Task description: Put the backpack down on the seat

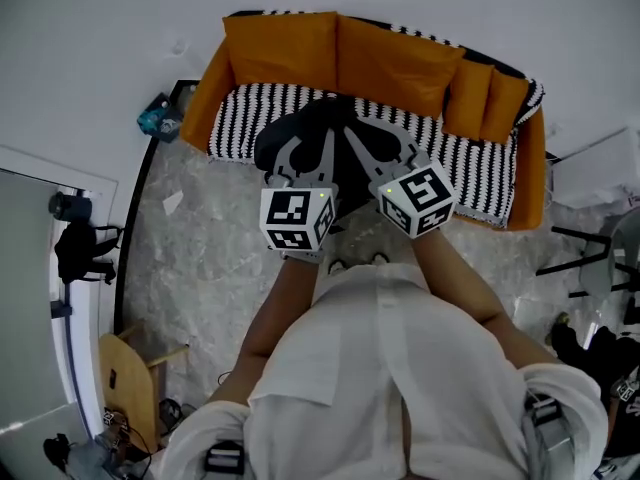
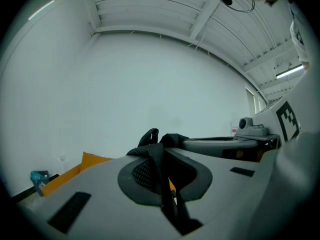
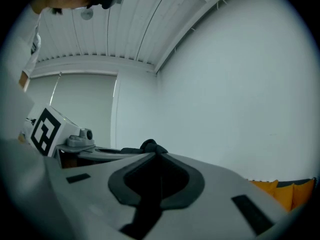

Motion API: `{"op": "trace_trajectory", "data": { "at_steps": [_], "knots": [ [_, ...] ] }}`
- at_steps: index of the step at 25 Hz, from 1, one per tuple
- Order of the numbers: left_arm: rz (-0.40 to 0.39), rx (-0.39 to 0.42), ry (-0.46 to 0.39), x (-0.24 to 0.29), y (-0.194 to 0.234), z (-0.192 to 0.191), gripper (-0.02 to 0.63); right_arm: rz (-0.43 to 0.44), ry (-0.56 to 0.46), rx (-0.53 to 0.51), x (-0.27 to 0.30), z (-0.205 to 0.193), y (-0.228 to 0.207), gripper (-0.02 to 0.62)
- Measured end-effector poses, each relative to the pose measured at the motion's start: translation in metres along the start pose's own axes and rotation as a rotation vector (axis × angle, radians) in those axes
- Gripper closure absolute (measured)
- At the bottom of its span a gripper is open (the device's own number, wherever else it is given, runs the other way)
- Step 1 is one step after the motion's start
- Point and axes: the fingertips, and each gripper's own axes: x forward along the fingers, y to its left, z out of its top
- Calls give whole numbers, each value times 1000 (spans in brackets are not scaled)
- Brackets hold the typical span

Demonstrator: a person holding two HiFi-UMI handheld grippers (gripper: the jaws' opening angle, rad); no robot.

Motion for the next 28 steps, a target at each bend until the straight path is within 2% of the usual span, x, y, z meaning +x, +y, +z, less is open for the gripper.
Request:
{"op": "trace_trajectory", "data": {
  "at_steps": [10, 17, 22, 28],
  "knots": [
    [-21, -27, -15, -11, 24, 3, 568, 23, -1, -17, 19, 3, 18, 558],
    [-61, 19, -24, -16, 42, 11, 568, -12, -27, -4, 37, 9, 27, 558],
    [-73, 8, -6, 0, 51, 5, 568, -5, -7, 17, 52, 1, 14, 558],
    [-62, -14, 20, 50, 67, 0, 568, 19, -11, 16, 81, -7, -29, 558]
  ]
}}
